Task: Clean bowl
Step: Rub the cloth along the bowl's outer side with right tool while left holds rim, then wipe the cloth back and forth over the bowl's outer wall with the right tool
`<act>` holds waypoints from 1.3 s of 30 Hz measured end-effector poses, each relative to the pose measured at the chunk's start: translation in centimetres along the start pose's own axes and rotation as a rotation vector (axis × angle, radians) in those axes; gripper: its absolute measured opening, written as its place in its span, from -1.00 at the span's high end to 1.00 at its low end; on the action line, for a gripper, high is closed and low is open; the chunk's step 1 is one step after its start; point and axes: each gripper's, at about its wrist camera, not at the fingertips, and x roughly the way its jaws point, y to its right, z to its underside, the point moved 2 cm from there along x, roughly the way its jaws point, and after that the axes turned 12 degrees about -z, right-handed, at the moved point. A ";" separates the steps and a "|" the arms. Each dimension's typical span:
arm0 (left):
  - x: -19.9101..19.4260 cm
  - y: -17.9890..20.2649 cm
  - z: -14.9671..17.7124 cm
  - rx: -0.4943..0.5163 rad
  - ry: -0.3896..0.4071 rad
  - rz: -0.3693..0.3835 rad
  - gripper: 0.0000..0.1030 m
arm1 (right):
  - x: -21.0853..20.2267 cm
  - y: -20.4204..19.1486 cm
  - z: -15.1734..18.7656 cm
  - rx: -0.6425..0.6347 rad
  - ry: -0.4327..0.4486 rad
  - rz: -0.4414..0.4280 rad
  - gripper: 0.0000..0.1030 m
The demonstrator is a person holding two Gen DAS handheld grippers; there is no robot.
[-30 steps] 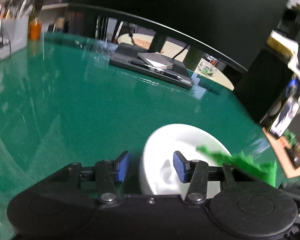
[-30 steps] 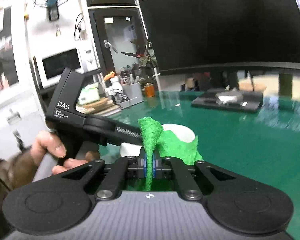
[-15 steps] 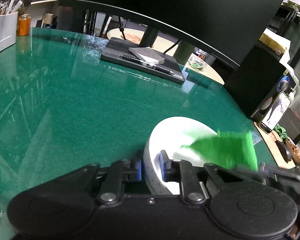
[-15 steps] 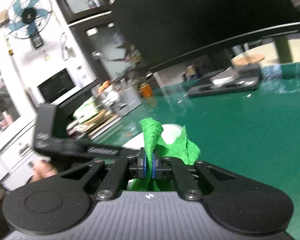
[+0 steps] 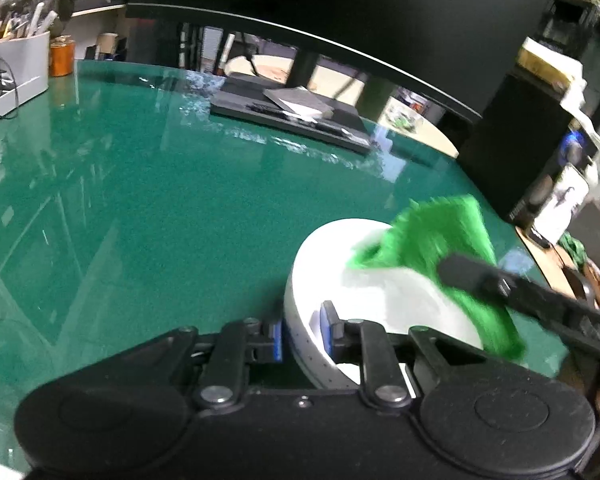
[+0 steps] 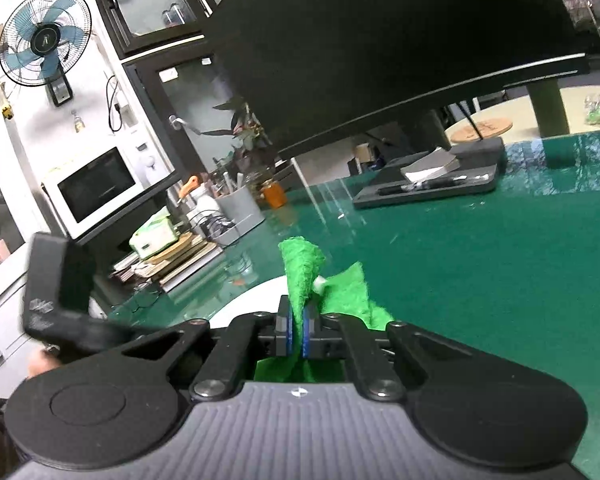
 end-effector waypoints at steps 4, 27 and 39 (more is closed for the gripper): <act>-0.3 -0.4 -0.9 -0.009 0.037 -0.010 0.63 | -0.6 -0.2 0.0 0.002 0.018 -0.023 0.91; 0.3 0.5 -0.4 -0.015 -0.018 -0.080 0.60 | -1.8 -1.8 1.6 0.053 0.018 -0.072 0.87; 0.1 0.6 -0.5 -0.016 -0.015 -0.113 0.59 | -1.5 -0.4 1.4 0.151 0.028 -0.124 0.98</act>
